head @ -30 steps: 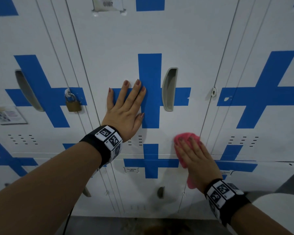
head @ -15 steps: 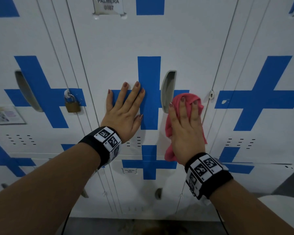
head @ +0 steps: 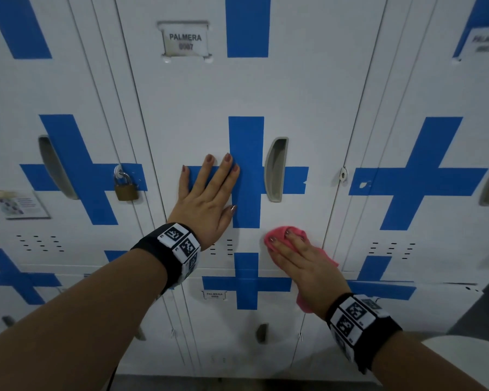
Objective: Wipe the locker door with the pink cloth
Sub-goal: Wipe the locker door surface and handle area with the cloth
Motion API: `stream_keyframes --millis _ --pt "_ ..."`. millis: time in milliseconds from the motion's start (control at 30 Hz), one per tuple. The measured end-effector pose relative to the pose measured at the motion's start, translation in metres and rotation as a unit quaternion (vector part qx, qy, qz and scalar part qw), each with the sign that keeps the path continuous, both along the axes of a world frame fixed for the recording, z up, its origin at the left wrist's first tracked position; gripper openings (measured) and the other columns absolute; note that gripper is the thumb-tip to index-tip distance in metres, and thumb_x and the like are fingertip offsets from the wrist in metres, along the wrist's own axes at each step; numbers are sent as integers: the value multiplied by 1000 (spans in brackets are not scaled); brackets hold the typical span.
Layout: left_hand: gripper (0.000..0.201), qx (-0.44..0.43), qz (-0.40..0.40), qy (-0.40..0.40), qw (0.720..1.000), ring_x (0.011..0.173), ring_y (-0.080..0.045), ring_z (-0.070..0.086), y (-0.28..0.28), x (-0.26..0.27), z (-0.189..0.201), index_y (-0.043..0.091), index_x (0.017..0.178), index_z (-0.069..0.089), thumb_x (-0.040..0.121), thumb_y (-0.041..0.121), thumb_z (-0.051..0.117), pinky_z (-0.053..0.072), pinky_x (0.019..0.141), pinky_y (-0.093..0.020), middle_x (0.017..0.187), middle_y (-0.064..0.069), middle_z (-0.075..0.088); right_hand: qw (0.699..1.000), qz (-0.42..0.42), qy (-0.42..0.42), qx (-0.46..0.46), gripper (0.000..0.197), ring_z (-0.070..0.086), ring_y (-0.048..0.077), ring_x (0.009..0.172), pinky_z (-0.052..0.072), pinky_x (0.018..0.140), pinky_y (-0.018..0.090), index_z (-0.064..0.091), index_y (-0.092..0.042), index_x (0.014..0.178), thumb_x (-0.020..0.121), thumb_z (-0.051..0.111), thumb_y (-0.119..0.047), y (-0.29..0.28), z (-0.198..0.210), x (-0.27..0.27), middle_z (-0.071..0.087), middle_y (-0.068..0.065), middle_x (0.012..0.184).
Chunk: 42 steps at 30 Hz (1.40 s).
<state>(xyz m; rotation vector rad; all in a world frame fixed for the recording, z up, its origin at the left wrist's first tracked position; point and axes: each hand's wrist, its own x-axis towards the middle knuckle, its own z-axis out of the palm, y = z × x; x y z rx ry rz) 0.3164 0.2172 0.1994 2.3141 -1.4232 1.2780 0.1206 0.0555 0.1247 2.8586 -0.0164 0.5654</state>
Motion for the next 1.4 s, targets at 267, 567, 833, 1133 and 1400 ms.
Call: stream_keyframes --millis 267,567,833,1133,1400 --pt "78 15 12 0 1000 142 -23 -20 3 -4 3 20 148 -12 90 46 33 -11 112 -49 155 2 -22 948 -34 -180 262 42 46 -8 99 41 97 20 58 -33 116 82 46 -12 14 74 -5 55 -14 117" --pt "83 20 14 6 1000 142 -23 -21 4 -6 5 20 148 -13 90 46 40 -11 112 -49 155 3 -23 940 -120 -298 113 86 -3 31 144 1 117 46 -3 -11 148 85 57 -14 7 151 26 -7 9 156" --pt "78 25 18 11 999 143 -24 -19 4 -4 3 20 149 -11 88 48 29 -8 112 -51 155 1 -21 961 -124 -240 61 79 -6 30 141 -9 113 47 -1 -23 149 86 47 -18 5 109 47 -3 5 155" --pt "96 26 17 30 999 143 -24 -19 5 -13 6 19 149 -11 86 41 57 -3 113 -53 155 2 -22 981 -98 -139 93 99 -16 23 141 0 114 47 -13 -24 146 76 53 -6 8 75 33 -12 -1 153" --pt "93 35 24 80 996 143 -23 -18 7 -26 10 20 149 -4 84 37 61 2 113 -54 156 4 -16 985 -128 -34 113 115 -18 21 140 -13 108 38 -16 -24 145 69 68 -2 17 64 17 -17 0 153"
